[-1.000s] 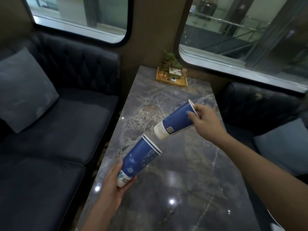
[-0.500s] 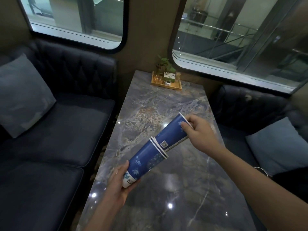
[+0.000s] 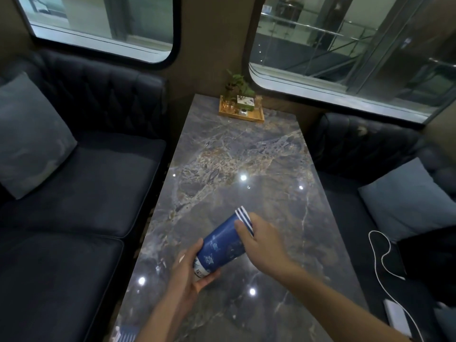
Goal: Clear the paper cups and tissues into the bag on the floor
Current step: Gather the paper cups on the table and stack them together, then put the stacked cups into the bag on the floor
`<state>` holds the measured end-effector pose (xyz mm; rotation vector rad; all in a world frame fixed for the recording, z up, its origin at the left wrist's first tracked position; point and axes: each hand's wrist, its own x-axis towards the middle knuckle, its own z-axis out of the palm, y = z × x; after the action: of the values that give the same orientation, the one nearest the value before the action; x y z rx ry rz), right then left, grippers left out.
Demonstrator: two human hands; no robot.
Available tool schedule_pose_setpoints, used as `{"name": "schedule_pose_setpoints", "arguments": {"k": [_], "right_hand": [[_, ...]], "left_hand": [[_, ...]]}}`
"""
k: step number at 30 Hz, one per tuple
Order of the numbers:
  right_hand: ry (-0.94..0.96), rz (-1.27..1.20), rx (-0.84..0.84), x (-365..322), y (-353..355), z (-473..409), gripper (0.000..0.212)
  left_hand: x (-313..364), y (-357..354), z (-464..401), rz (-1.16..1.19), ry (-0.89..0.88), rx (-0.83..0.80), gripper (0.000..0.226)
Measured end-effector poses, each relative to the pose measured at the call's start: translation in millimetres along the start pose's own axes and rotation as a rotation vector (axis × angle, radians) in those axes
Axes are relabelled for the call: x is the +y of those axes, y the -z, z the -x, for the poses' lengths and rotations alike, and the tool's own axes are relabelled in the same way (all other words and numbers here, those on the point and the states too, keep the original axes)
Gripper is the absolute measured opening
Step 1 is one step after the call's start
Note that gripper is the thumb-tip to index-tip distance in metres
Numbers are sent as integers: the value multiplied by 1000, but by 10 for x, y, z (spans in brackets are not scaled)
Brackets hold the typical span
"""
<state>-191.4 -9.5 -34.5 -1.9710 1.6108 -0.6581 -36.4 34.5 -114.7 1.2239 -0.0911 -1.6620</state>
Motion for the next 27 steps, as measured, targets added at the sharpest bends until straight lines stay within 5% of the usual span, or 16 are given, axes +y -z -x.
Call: {"name": "schedule_pose_setpoints", "arguments": {"k": [12, 22, 27], "right_hand": [[-169, -117, 3, 325, -129, 485, 13], [-287, -128, 89, 650, -101, 1296, 33], [-292, -203, 142, 773, 67, 1812, 28]], "left_hand": [[-365, 134, 82, -116, 63, 62, 47], [-899, 220, 389, -227, 127, 69, 75], [-1178, 152, 801, -295, 91, 18, 59]]}}
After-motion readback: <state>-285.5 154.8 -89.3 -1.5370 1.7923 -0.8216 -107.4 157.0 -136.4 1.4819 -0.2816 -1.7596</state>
